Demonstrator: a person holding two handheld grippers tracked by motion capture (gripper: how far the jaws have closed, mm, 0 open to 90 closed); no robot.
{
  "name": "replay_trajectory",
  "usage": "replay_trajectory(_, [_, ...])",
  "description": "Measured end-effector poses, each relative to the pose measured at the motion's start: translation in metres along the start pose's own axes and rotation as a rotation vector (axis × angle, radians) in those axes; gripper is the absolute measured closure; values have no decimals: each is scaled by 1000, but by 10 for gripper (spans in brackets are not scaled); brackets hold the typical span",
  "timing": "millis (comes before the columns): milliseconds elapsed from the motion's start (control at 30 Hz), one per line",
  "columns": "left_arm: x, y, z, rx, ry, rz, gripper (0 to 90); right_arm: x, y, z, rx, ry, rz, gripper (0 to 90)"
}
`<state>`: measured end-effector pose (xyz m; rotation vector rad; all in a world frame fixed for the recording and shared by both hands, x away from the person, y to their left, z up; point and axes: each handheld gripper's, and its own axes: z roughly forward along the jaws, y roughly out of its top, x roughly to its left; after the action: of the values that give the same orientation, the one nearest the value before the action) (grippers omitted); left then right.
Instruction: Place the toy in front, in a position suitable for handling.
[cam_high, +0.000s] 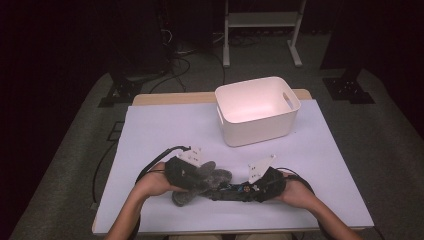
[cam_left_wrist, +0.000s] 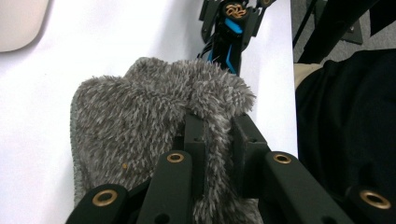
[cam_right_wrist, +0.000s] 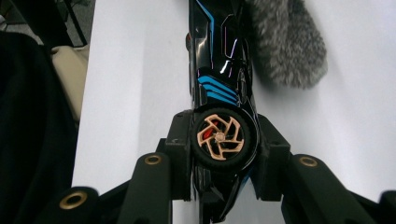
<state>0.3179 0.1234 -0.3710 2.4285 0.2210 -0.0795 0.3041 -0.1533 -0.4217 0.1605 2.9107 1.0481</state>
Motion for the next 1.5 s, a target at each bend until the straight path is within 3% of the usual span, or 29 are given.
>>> replay_trajectory(167, [2, -6, -3, 2, 12, -17, 785, -1, -12, -10, 8, -1, 17, 636])
replay_trajectory(333, [3, -7, 2, -27, -8, -25, 784, -3, -23, -19, 10, 2, 61, 625])
replay_trajectory(433, [3, -2, 8, -36, -20, -21, 784, -4, -17, -15, 22, 25, 84, 459])
replay_trajectory(667, [2, 9, 29, -14, -63, 1, 784, -4, 12, 5, 75, 17, 34, 448])
replay_trajectory(867, [4, 1, 33, -34, -86, -26, 785, -6, 28, 18, 114, 15, 18, 449])
replay_trajectory(967, [4, -5, 34, -35, -69, -47, 783, -9, 32, 23, 142, 31, 29, 443])
replay_trajectory(1000, [4, -5, 34, -45, -62, -53, 783, -10, 34, 24, 152, 38, 36, 482])
replay_trajectory(1033, [4, -5, 34, -49, -61, -52, 784, -9, 38, 25, 156, 46, 16, 541])
replay_trajectory(1100, [3, -5, 33, -49, -60, -56, 785, -6, 43, 27, 192, 20, -36, 554])
replay_trajectory(1133, [4, -5, 32, -51, -57, -58, 785, -5, 45, 27, 200, 18, -38, 555])
replay_trajectory(1200, [5, -5, 26, -58, -54, -55, 785, -8, 45, 28, 175, 34, -27, 556])
replay_trajectory(1267, [5, -3, 17, -66, -34, -54, 785, -7, 48, 29, 137, 17, -35, 556])
replay_trajectory(1367, [3, 5, -1, -88, 7, -42, 785, -11, 51, 27, 35, 14, -10, 555])
replay_trajectory(1500, [-4, 23, -11, -85, 17, 17, 785, -11, 55, 23, -28, 29, 2, 555])
